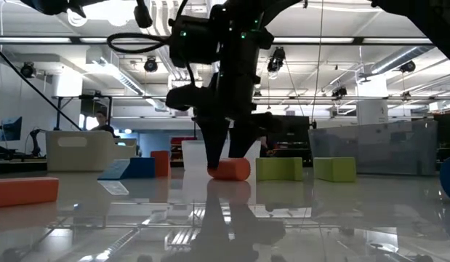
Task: Sort & place blocks by color
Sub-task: Put the orange block into the black bin
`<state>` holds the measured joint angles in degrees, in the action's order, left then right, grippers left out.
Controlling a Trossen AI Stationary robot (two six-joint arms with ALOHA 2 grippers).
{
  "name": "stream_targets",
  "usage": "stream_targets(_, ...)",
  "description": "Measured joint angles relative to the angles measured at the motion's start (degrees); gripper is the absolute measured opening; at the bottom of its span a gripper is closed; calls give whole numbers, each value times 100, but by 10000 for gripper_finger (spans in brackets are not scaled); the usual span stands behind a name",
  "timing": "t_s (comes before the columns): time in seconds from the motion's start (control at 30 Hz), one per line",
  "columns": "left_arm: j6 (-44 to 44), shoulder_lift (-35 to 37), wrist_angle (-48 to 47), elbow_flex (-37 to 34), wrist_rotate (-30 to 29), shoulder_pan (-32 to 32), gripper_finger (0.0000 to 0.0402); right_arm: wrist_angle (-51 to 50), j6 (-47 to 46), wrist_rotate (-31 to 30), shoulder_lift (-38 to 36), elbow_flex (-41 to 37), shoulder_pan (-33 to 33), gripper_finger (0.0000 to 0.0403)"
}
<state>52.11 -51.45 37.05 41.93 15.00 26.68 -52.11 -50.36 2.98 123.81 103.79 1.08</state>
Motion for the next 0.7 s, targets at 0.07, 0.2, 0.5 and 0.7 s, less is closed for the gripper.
stream_targets(0.07,0,-12,2,5,0,0,0,42,18,0,6,-1,0,130)
stream_targets(0.2,-1,-15,5,1,2,-2,0,185,11,0,1,-4,-7,115)
stream_targets(0.5,1,-34,1,-7,3,-2,0,-26,195,188,-18,436,-99,115)
stream_targets(0.7,0,-25,3,-9,4,0,0,-1214,814,195,-36,1431,-213,115)
